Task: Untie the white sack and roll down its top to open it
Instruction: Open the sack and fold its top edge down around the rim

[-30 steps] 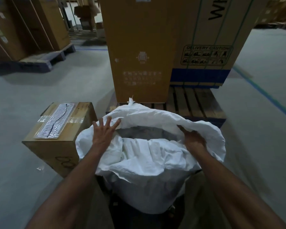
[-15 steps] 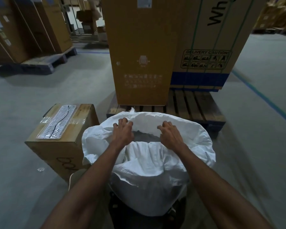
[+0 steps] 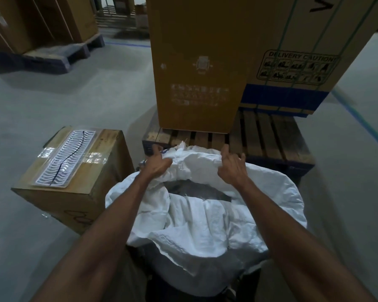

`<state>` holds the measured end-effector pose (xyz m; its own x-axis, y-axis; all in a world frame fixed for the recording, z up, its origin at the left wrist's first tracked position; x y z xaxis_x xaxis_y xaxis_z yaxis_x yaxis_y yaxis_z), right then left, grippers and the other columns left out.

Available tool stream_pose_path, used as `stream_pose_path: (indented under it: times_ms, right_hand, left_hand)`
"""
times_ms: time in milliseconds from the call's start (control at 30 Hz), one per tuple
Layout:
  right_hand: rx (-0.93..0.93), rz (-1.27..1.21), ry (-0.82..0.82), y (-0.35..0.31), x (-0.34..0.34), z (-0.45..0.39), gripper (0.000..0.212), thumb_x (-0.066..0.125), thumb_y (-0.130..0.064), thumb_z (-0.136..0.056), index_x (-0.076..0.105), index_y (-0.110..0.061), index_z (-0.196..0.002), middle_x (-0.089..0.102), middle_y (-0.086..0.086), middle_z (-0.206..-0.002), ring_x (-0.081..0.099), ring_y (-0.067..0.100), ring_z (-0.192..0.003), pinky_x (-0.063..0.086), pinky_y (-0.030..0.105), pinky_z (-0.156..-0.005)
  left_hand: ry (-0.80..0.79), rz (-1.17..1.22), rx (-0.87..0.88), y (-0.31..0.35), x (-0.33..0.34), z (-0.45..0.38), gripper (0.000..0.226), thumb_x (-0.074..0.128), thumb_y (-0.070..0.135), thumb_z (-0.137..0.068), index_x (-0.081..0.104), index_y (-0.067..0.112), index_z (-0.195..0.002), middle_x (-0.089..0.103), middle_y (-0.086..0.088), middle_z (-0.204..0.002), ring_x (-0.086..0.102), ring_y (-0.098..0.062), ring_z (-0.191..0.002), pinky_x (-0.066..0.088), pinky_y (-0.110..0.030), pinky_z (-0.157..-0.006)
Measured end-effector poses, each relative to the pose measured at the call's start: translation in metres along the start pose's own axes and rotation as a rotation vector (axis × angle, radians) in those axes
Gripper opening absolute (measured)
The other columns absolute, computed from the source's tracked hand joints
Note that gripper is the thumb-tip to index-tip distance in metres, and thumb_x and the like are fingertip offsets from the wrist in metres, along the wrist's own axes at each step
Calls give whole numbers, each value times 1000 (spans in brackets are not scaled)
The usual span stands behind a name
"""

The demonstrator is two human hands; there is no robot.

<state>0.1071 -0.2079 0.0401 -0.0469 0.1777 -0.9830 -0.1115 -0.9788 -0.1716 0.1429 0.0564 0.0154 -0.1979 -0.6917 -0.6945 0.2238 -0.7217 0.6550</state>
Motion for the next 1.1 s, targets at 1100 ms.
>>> stream_pose_path:
  times_ms: [1100]
  right_hand:
    - [-219, -462, 75, 12, -117, 195, 12, 57, -35, -103, 47, -31, -97, 57, -5, -104, 54, 16, -95, 44, 32, -78]
  left_hand:
    - [39, -123, 455, 46, -65, 208, 18, 57, 21, -101, 64, 14, -116, 63, -8, -120, 59, -22, -101, 45, -31, -78]
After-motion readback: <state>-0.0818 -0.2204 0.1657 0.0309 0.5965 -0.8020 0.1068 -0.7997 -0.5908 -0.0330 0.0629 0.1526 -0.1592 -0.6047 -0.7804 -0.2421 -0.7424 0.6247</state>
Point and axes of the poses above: each hand's wrist, its own z-axis away from the middle knuckle, its own x-axis out of the palm, y = z × x, the point moved 3 cm from there along -z, towards the middle knuckle
